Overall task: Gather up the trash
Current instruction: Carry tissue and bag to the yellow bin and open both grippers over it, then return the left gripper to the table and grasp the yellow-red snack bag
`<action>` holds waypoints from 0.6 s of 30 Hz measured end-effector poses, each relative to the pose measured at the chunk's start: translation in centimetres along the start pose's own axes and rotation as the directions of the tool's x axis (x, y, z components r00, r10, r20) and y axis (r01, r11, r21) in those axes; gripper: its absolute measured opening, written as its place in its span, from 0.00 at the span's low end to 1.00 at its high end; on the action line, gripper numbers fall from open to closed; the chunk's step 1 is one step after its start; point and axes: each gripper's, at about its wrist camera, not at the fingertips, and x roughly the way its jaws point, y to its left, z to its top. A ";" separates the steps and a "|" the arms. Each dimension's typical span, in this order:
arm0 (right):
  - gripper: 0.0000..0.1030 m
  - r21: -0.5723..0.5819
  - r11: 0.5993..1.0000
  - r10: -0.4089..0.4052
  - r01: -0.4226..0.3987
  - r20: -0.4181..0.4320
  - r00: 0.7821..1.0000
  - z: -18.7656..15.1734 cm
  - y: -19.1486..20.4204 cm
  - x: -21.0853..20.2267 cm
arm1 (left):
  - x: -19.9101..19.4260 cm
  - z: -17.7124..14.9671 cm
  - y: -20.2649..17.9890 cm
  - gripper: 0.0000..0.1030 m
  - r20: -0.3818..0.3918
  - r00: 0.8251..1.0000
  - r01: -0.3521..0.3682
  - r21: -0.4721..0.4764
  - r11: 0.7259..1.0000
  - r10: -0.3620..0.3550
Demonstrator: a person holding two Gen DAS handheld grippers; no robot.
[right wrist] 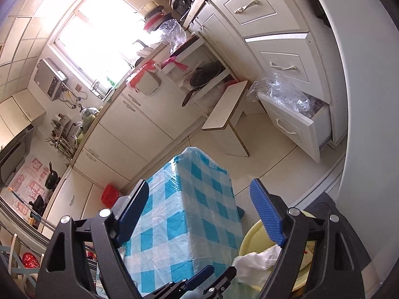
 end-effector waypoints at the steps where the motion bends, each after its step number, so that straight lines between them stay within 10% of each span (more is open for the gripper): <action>1: 0.78 0.000 1.000 0.000 0.000 0.003 1.000 0.0 0.0 -0.1 | -0.2 -0.1 0.1 0.48 0.007 1.000 -0.001 -0.001 1.000 0.001; 18: 0.78 -0.064 0.996 -0.062 0.059 -0.038 0.997 -1.7 2.3 1.9 | -15.9 -6.9 9.4 0.66 0.177 0.981 -0.060 -0.096 0.994 0.077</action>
